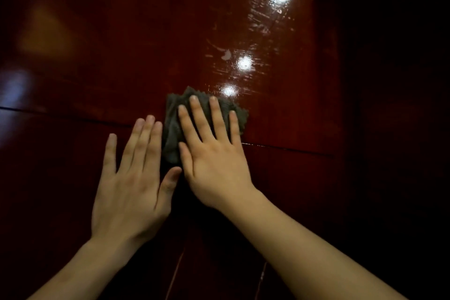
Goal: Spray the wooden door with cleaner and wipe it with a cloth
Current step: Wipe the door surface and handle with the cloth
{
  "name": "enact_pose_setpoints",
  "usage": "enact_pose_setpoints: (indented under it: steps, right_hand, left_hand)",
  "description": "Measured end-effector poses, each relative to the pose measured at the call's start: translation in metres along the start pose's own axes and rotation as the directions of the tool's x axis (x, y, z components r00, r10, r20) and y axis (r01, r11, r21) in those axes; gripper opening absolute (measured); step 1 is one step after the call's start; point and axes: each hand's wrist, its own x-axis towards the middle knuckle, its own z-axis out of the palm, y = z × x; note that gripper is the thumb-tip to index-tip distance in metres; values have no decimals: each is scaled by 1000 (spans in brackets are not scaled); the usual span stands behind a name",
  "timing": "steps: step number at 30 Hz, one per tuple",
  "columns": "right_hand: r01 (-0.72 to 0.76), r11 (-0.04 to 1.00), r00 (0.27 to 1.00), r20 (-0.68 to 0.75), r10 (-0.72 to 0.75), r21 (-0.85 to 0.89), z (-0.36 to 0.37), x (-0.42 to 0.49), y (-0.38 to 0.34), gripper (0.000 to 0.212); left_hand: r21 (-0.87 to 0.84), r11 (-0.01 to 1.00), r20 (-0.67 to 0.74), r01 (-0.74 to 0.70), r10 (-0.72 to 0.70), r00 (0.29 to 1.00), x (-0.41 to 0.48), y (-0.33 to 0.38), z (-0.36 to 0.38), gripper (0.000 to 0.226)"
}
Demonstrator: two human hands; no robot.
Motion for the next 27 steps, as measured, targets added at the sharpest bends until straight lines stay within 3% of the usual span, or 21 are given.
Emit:
enact_pose_setpoints:
  steps: [3,6,10,14,17,20,23,25,27]
  right_hand:
    - [-51,999,998,-45,50,-7,3,-16,21,62]
    - [-244,970,967,-79,242,-16,7,-49,71,64]
    - [-564,824,823,-49,566,49,9,-137,141,64]
    - [-584,798,807,9,590,150,10,-193,131,63]
    - [-651,755,757,-3,653,76,20,-186,102,64]
    - [-550,834,835,-6,550,44,29,-173,47,67]
    - [-250,968,967,56,247,39,34,-161,-26,73]
    - [-110,993,989,100,106,32,33,-156,-58,70]
    - [-64,998,992,108,61,22,32,-157,-63,67]
  left_hand:
    - [5,1000,12,-10,10,1000,0,1,0,77]
    - [43,999,26,-10,9,1000,0,0,0,77]
    - [69,997,30,-19,17,999,1,1,0,78]
    - [44,999,26,-7,6,1000,0,2,0,78]
    - [9,1000,22,-5,5,1000,0,1,0,77]
    - [-25,1000,7,1,-1,1000,1,-1,-1,75]
    - [-88,996,-20,-3,1,1000,1,-3,2,73]
    - [-123,992,-29,-9,6,1000,1,-5,5,71]
    - [-139,990,-23,-14,11,1000,-1,-6,7,70]
